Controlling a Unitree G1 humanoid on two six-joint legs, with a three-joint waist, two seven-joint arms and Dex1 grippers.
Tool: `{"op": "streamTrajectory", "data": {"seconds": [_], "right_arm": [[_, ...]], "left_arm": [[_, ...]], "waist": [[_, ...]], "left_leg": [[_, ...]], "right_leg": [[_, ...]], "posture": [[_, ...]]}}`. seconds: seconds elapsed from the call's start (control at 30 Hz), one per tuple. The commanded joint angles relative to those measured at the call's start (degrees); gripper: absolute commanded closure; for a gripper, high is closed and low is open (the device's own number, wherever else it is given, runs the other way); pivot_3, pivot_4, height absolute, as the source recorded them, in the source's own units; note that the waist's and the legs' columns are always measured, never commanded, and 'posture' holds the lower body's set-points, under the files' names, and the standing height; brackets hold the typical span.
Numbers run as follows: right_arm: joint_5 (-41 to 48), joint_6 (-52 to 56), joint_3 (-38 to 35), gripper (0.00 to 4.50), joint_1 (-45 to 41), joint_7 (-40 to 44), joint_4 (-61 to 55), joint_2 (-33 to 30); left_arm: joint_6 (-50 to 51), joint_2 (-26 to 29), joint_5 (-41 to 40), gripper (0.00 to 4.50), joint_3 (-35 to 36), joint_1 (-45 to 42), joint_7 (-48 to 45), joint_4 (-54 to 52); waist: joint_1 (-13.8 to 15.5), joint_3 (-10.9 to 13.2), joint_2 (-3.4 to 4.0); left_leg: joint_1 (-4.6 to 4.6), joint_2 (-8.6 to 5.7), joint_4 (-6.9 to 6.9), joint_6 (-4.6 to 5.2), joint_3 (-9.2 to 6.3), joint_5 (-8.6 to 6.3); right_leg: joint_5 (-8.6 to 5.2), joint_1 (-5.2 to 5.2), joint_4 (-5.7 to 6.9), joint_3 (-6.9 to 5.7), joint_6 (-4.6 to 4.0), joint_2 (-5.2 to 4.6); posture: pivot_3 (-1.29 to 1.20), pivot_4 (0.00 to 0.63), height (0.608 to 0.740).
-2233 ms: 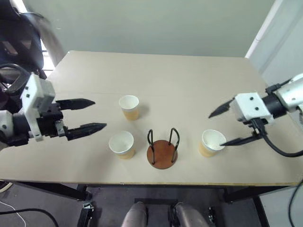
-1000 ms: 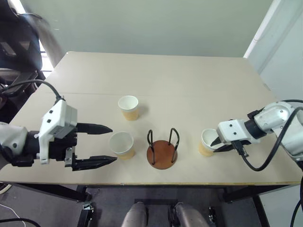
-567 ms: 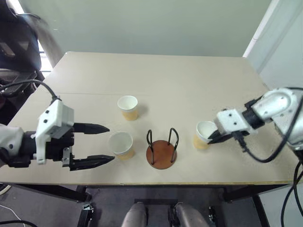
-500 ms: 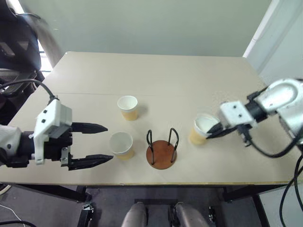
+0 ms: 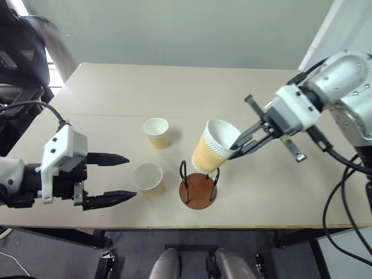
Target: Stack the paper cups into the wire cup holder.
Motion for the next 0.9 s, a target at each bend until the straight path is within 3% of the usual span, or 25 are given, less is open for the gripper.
{"op": "streamTrajectory", "data": {"seconds": [0.03, 0.33, 0.67, 0.9], "right_arm": [[-3.7, -1.4, 0.3, 4.47, -0.2, 0.2, 1.4, 2.7], [-8.8, -4.7, 3.4, 4.47, 1.0, 0.2, 3.4, 5.6], [-9.1, -6.4, 6.1, 4.47, 1.6, 0.2, 3.5, 5.3], [-9.6, -7.1, 7.3, 4.47, 2.2, 0.2, 3.3, 5.8]], "left_arm": [[0.7, -0.2, -0.9, 0.00, 2.2, 0.6, 0.2, -2.0], [2.6, -0.8, -2.5, 0.00, 5.8, 2.3, 1.0, -4.5], [4.2, -5.7, -15.7, 0.00, 15.2, 1.6, 3.4, -5.5], [4.7, -5.7, -17.8, 0.00, 18.8, 4.9, 4.6, -6.5]], "waist": [[0.0, 0.0, 0.00], [0.0, 0.0, 0.00], [-0.1, 0.0, 0.02], [-0.2, 0.0, 0.02]], "left_leg": [[0.00, 0.02, 0.01, -0.01, -0.01, -0.01], [0.03, 0.08, 0.02, -0.14, 0.01, -0.16], [0.04, 0.13, 0.02, -0.20, 0.05, -0.27], [0.09, 0.15, 0.03, -0.19, 0.07, -0.27]], "right_leg": [[0.04, 0.00, 0.00, -0.02, -0.04, 0.00], [0.16, -0.04, 0.01, -0.10, -0.24, 0.00], [0.19, -0.06, 0.03, -0.14, -0.20, 0.00], [0.16, -0.03, 0.03, -0.14, -0.25, 0.00]], "posture": [[0.00, 0.150, 0.740], [0.00, 0.150, 0.740], [0.00, 0.150, 0.740], [0.00, 0.150, 0.740]]}}
